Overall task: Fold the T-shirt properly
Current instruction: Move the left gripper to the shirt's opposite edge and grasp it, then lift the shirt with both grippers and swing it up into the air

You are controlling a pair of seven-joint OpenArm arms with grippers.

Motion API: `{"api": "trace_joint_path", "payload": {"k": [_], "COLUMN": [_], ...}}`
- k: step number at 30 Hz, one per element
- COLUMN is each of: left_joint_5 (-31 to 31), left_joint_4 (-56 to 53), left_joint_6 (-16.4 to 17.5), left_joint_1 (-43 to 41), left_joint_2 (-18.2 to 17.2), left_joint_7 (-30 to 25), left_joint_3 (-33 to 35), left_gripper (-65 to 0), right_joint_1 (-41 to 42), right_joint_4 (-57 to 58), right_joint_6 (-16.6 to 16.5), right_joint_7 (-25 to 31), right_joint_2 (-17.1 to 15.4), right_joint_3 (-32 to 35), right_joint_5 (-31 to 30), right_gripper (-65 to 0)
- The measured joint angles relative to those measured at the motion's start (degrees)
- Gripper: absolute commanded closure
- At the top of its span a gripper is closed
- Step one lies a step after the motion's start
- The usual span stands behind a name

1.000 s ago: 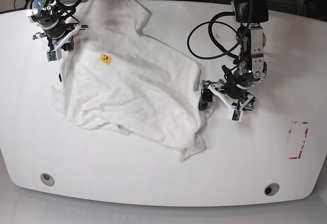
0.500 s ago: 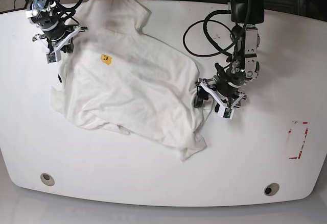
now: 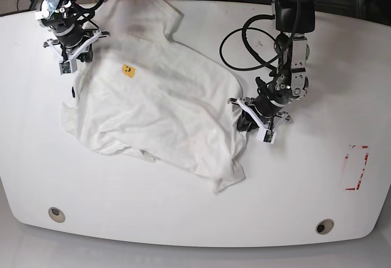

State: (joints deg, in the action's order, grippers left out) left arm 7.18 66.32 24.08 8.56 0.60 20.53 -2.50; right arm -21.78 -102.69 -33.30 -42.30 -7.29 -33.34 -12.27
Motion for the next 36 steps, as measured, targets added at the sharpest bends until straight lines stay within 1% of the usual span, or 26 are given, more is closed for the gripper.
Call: {"api": "trace_joint_path", "payload": {"k": [5, 6, 9, 17, 20, 22, 23, 24, 31, 34, 36], "left_joint_5": [-0.7, -1.0, -1.0, -1.4, -1.2, -1.5, -1.6, -1.6, -1.7, -1.9, -3.1], "left_joint_4": [2.3, 3.5, 7.7, 24.6, 29.9, 34.5, 35.5, 37.2, 42.9, 43.5, 43.5], "left_joint_6": [0.0, 0.0, 0.0, -0.3, -0.2, 0.2, -0.3, -0.1, 0.0, -1.7, -2.8], "left_joint_1": [-0.6, -1.0, -3.0, -9.2, -11.0, -12.3, -12.7, -13.1, -12.6, -11.3, -9.7], "left_joint_2": [0.0, 0.0, -0.4, -4.5, -4.9, -4.6, -4.7, -4.7, -4.8, -5.0, -4.9], "left_joint_7": [1.5, 2.5, 2.5, 3.1, 2.6, 3.0, 3.0, 3.1, 3.4, 3.5, 3.6], "left_joint_3": [-0.1, -0.1, -0.3, -0.9, -2.8, -5.4, -6.0, -6.8, -11.3, -12.0, -12.1], "left_gripper": [0.0, 0.0, 0.0, 0.0, 0.0, 0.0, 0.0, 0.0, 0.0, 0.0, 0.0], "right_joint_1": [0.2, 0.3, 0.3, 1.0, 2.7, 4.0, 4.7, 5.5, 10.8, 13.9, 16.7], "right_joint_4": [0.0, -0.1, -1.3, -7.4, -8.8, -8.9, -9.0, -9.0, -9.0, -9.0, -9.0], "right_joint_6": [0.0, 0.0, 0.0, 0.0, 0.0, -0.1, -0.2, -0.2, -0.2, -0.2, -0.3], "right_joint_7": [0.0, 0.0, -0.3, -0.5, -2.2, -3.3, -3.7, -4.0, -4.4, -5.2, -7.3], "right_joint_2": [-0.1, -0.1, 0.4, 3.1, 3.9, 4.0, 4.0, 4.0, 4.2, 3.9, 3.7], "right_joint_3": [0.0, 0.0, -0.1, 0.0, 0.0, 0.0, 0.0, 0.0, 0.0, 0.0, -0.1], "right_joint_5": [0.0, -0.1, -0.1, -0.2, -0.1, -0.5, -0.2, -0.2, -0.2, -0.3, -0.1], "right_gripper": [0.0, 0.0, 0.0, 0.0, 0.0, 0.0, 0.0, 0.0, 0.0, 0.0, 0.0]}}
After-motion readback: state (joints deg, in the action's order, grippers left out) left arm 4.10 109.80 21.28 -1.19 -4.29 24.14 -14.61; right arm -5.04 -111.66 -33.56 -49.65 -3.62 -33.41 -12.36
